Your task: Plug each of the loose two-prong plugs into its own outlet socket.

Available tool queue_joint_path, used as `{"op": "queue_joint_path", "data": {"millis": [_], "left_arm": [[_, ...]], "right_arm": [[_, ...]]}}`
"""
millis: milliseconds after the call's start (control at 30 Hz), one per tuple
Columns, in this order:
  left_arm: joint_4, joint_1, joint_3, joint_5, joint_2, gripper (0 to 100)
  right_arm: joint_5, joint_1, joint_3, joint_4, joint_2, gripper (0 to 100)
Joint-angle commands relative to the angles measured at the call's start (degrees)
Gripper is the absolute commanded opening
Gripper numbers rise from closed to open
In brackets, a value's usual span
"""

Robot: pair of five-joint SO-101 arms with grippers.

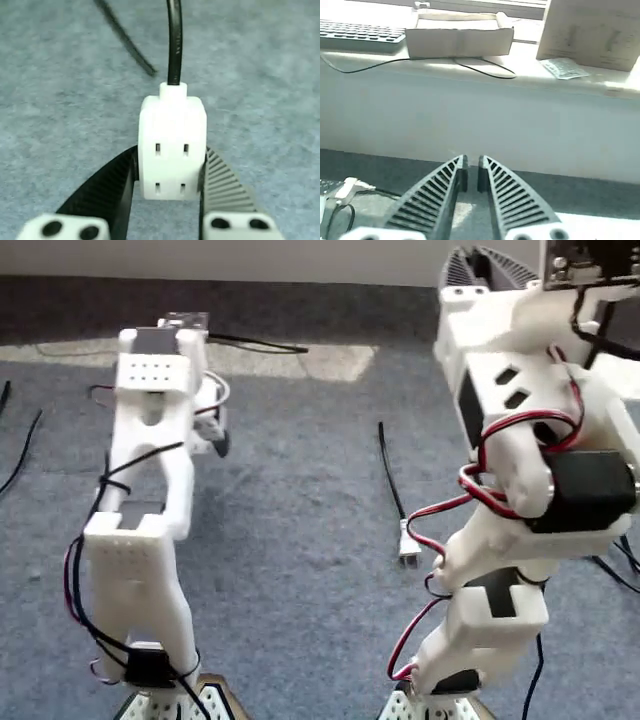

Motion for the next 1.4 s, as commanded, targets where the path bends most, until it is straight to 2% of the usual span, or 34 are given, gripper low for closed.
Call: {"op": "queue_joint_path", "data": {"millis": [0,233,400,533,700,867,1000,1067,1167,1367], "left_arm": [[-3.2,9.4,2.2,0.8,-2.3,1],[-8.6,11.6,2.4,0.7,10.2,2],[-7.3,11.5,-2.5,0.8,16.7,17],[-1.9,11.2,-9.9,0.4,16.7,21],[0.9,9.9,-19.3,0.4,14.5,21],[0.8,10.1,-20.2,0.3,6.4,30],[0.8,11.6,-19.7,-5.1,-0.3,30],[0.8,11.2,-19.7,-5.5,-3.0,30],[0.8,7.7,-19.6,-5.6,-5.8,30],[0.8,-2.6,-19.6,-5.6,-6.8,30]], "right_arm": [[-0.5,10.0,0.1,1.1,-1.6,5.2],[0.1,24.5,6.9,1.2,1.1,5.8],[1.9,27.1,18.4,1.4,4.2,13.4],[2.8,23.5,29.6,2.1,4.7,14.1],[9.5,16.6,43.0,2.2,4.5,14.1],[13.7,10.2,57.5,2.2,1.5,14.1],[15.0,4.2,70.5,2.2,-1.5,14.1],[15.1,1.9,76.3,2.1,-2.3,14.1],[15.2,-0.6,82.4,1.4,-2.4,14.1],[14.9,-1.6,92.6,-8.3,-2.4,14.1]]}}
